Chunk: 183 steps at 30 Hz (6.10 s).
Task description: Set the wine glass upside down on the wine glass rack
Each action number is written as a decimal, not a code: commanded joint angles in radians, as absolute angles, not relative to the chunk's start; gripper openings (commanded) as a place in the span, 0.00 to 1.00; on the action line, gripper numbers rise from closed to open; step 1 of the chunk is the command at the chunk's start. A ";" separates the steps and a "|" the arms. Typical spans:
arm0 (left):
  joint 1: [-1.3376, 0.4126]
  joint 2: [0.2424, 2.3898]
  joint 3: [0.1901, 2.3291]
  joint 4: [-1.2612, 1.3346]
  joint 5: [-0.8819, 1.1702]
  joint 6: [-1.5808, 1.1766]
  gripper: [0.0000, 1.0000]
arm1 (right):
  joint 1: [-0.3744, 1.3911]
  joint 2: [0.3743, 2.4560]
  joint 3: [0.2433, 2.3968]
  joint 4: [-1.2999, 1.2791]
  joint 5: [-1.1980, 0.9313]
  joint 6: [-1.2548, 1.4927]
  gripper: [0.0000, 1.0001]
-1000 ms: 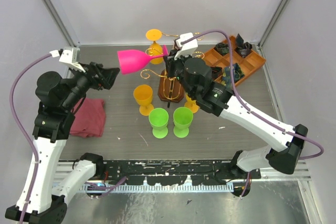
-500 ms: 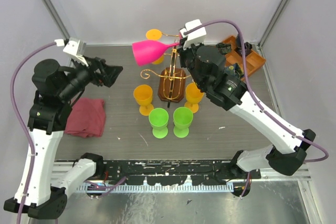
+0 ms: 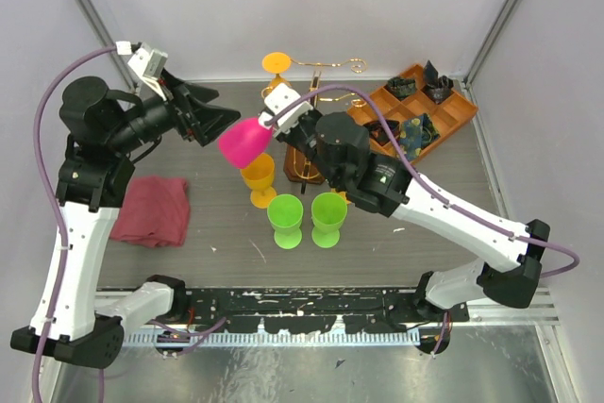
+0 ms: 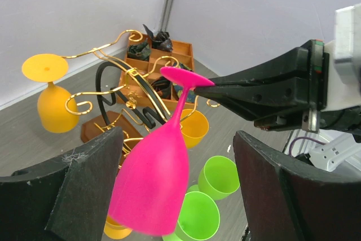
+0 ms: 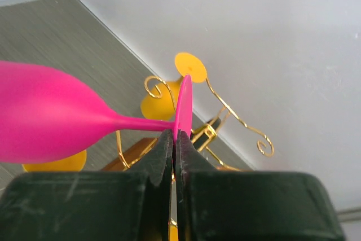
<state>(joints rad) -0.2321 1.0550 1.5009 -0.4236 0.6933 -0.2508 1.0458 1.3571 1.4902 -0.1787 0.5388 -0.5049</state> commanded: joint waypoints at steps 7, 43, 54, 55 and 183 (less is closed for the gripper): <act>-0.233 1.056 1.430 -0.400 0.817 -0.200 0.84 | 1.151 1.391 1.530 -0.001 0.508 -0.714 0.01; -0.325 1.073 1.303 -0.495 0.707 0.011 0.17 | 1.241 1.424 1.539 0.080 0.473 -0.840 0.01; -0.337 1.056 1.280 -0.478 0.675 0.009 0.00 | 1.249 1.390 1.508 0.108 0.509 -0.826 0.26; -0.338 1.054 1.280 -0.471 0.672 0.004 0.00 | 1.249 1.385 1.504 0.113 0.516 -0.822 0.32; -0.272 1.812 0.906 1.379 0.625 -0.312 0.02 | 1.280 0.850 1.220 -0.393 1.149 -0.088 1.00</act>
<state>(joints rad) -0.2562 1.8118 0.8829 1.3373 0.6121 -0.3225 1.2758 0.8597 1.1912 -0.4149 1.1175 -0.1059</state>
